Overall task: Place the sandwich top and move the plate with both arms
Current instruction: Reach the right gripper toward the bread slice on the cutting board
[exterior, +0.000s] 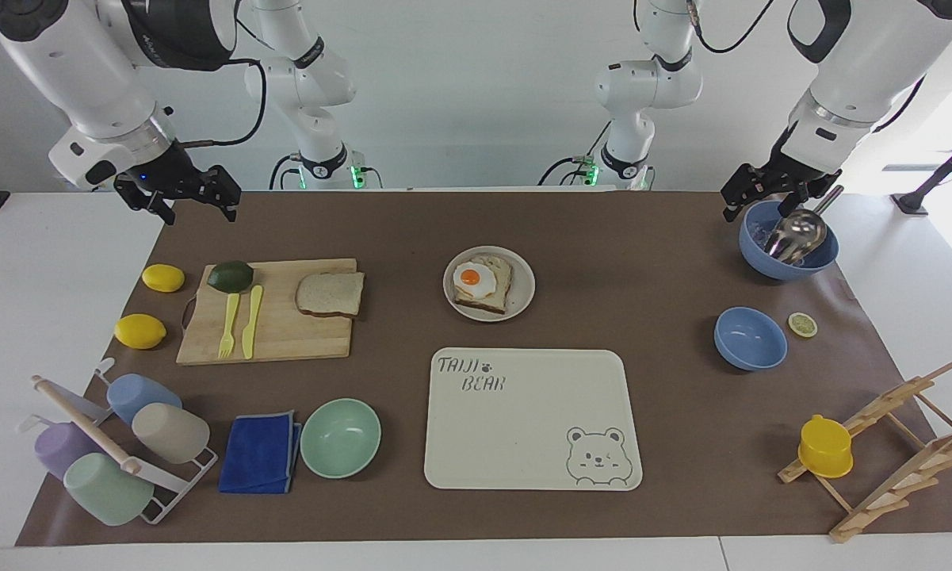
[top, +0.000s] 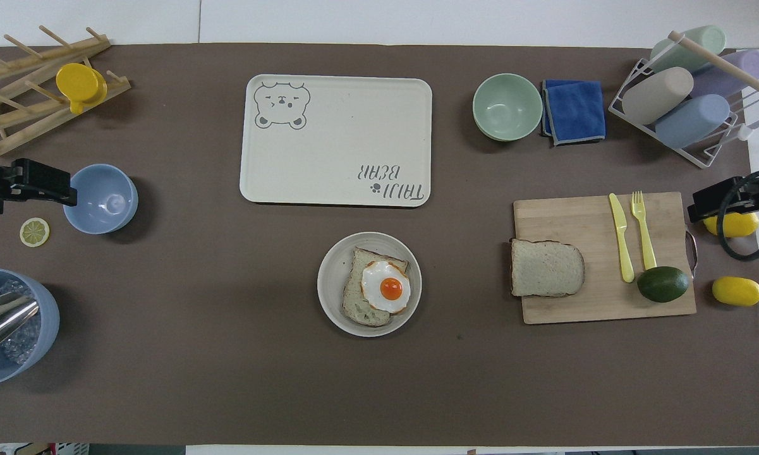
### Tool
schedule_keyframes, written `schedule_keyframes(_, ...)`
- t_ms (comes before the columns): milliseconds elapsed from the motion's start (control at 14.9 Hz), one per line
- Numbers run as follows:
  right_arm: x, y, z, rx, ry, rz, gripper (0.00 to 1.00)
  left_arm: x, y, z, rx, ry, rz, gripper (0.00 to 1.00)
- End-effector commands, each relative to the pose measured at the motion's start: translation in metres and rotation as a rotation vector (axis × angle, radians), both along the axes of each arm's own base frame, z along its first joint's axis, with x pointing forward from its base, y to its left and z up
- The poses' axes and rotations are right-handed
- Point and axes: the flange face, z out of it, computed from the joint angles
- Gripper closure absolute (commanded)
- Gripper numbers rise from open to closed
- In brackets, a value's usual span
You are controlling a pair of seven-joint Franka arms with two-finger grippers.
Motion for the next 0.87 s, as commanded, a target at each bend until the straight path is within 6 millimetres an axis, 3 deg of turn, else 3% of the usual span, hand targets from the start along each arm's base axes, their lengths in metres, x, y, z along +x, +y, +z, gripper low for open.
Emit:
schedule_keyframes(0, 0.002, -0.003, 0.004, -0.016, 0.008, -0.017, 0.00, -0.006, 0.004, 0.000, 0.018, 0.008, -0.005, 0.00)
schedule_keyframes(201, 0.002, 0.000, 0.007, -0.006, -0.007, -0.011, 0.00, -0.006, 0.004, 0.000, 0.018, 0.008, -0.005, 0.00)
schedule_keyframes(335, 0.002, 0.015, 0.003, 0.054, -0.011, -0.005, 0.00, -0.006, 0.004, 0.000, 0.018, 0.008, -0.005, 0.00)
schedule_keyframes(536, -0.004, 0.097, -0.021, 0.047, -0.056, -0.011, 0.00, -0.006, 0.004, 0.000, 0.018, 0.007, -0.005, 0.00)
schedule_keyframes(603, -0.003, 0.139, -0.038, 0.033, -0.073, -0.048, 0.00, -0.006, 0.004, 0.000, 0.018, 0.008, -0.005, 0.00)
schedule_keyframes(670, -0.002, 0.181, -0.064, 0.002, -0.065, -0.058, 0.00, -0.006, 0.004, 0.000, 0.018, 0.008, -0.005, 0.00)
schedule_keyframes(804, 0.007, 0.234, -0.124, -0.119, -0.055, -0.082, 0.00, -0.006, 0.004, 0.000, 0.018, 0.008, -0.005, 0.00)
